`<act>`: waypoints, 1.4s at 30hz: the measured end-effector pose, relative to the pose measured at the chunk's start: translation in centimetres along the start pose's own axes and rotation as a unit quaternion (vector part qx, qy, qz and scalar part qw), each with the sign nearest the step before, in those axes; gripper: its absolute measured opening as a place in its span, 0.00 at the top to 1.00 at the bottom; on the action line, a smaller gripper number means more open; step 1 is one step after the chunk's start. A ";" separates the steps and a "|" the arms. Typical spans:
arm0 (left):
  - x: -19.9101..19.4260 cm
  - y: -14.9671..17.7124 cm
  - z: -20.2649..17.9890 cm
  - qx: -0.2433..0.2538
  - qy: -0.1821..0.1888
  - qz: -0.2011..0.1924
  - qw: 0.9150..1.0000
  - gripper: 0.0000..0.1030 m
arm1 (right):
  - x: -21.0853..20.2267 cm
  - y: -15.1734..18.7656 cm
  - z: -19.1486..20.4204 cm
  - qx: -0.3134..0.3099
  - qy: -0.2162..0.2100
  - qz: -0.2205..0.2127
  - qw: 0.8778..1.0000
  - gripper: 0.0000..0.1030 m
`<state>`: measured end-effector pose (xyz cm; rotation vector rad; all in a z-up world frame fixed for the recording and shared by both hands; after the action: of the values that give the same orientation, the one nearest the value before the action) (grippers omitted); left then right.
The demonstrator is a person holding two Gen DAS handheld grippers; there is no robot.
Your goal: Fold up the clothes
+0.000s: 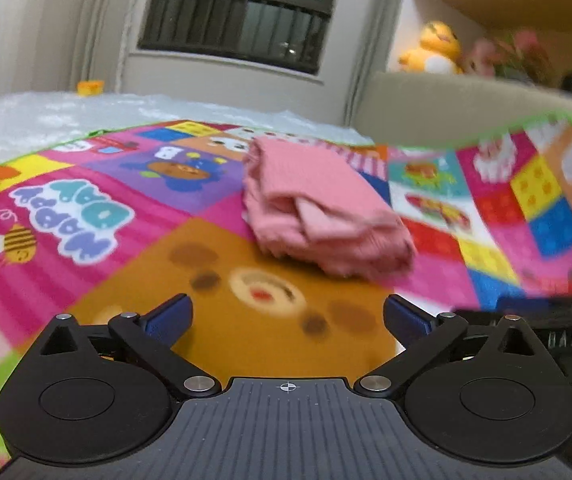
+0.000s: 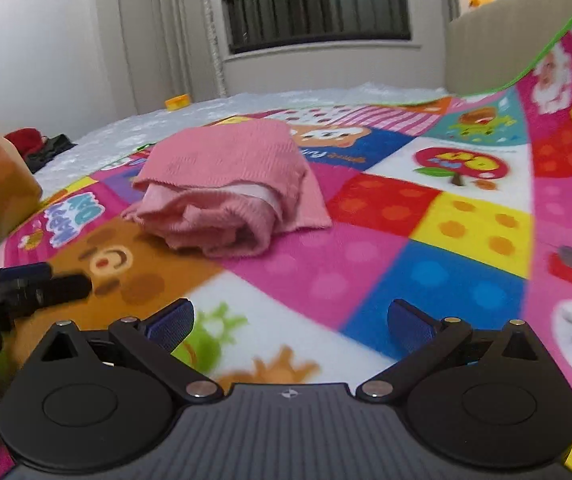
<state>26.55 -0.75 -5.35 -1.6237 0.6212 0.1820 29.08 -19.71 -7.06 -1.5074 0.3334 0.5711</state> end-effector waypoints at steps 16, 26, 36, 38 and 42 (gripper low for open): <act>-1.1 1.5 0.3 0.039 -0.076 -0.047 0.995 0.00 | -1.4 1.6 -0.1 -0.015 0.019 -0.041 0.999 0.00; -1.4 1.9 0.2 0.029 -0.068 -0.053 0.996 0.00 | -1.5 1.7 0.0 -0.023 0.028 -0.049 0.998 0.00; -1.5 1.9 0.4 0.018 -0.058 -0.055 0.997 0.00 | -1.5 1.7 0.1 -0.028 0.032 -0.051 0.998 0.00; -1.5 1.9 0.4 0.019 -0.058 -0.055 0.997 0.00 | -1.6 1.7 0.2 -0.030 0.032 -0.052 0.998 0.00; -1.5 2.0 0.4 0.019 -0.059 -0.056 0.997 0.00 | -1.5 1.7 0.2 -0.030 0.031 -0.052 0.998 0.00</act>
<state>24.44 -0.02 -6.42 -1.5946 0.4409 0.1815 26.84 -19.81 -7.67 -1.5927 0.2870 0.4555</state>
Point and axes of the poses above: each gripper's, at about its wrist camera, not at the fingertips, and x roughly the way its jaws point, z to its left, y to its underside, the point moved 10 cm from there along x, roughly the way its jaws point, and after that the axes turned 6 degrees about y, right-handed, at the moved point
